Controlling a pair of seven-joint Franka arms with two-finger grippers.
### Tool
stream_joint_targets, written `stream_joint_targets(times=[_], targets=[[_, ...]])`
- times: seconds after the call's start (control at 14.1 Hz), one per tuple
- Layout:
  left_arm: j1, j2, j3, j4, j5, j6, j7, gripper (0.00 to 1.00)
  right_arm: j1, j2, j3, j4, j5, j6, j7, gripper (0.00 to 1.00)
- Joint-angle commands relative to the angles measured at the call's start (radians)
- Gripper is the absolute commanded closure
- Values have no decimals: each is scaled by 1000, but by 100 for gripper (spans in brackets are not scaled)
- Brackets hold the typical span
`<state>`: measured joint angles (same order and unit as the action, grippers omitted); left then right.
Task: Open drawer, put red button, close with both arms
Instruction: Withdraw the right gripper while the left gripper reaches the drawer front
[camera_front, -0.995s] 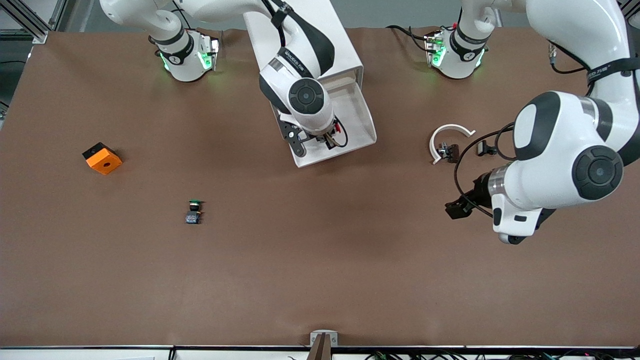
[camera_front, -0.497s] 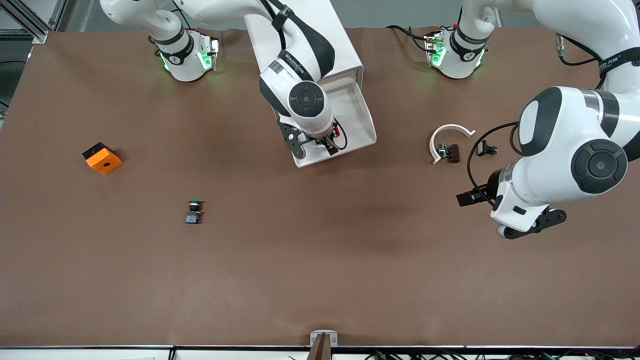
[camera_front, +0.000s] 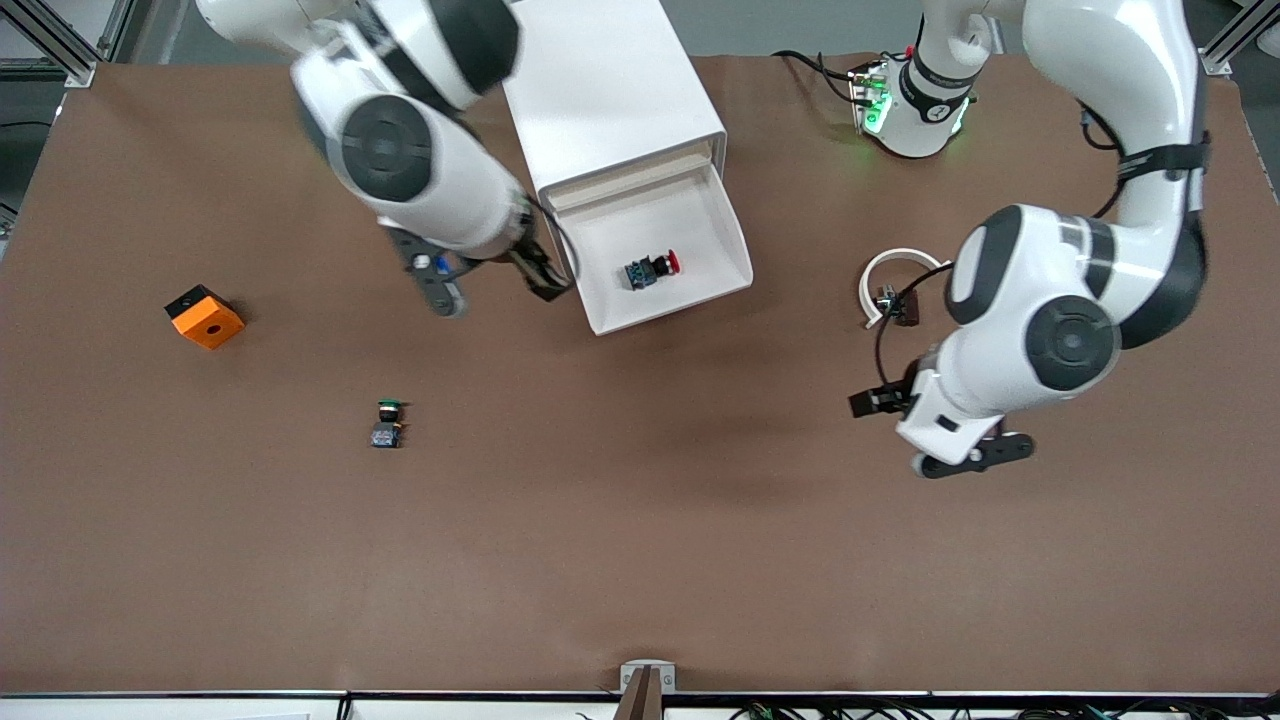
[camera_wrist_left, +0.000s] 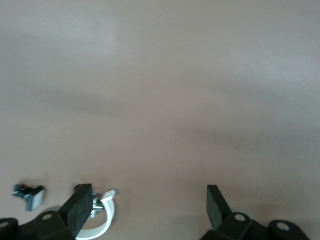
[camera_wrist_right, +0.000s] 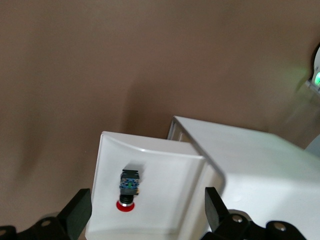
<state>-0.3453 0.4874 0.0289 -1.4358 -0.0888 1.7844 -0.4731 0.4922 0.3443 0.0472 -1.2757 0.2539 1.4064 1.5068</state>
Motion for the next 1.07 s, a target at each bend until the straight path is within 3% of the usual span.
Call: stream_joint_targets(times=[0.0, 0.21, 0.36, 0.57, 0.85, 0.99], targets=[[-1, -43, -62, -112, 26, 103, 8, 0, -107, -85, 14, -17, 4, -102, -275, 0], [0, -41, -112, -181, 21, 168, -5, 0, -243, -213, 13, -132, -8, -126, -665, 0], [-21, -32, -153, -209, 20, 249, -37, 0, -312, -333, 13, -294, -54, -37, -923, 0], [-131, 11, -162, -209, 17, 265, -212, 0, -414, -456, 13, -509, -90, 116, -1247, 0], [-245, 49, -165, -215, 14, 305, -361, 0, -517, -456, 13, -525, -130, 221, -1514, 0], [-288, 54, -167, -230, 7, 309, -410, 0, -534, -449, 13, -478, -139, 223, -1541, 0]])
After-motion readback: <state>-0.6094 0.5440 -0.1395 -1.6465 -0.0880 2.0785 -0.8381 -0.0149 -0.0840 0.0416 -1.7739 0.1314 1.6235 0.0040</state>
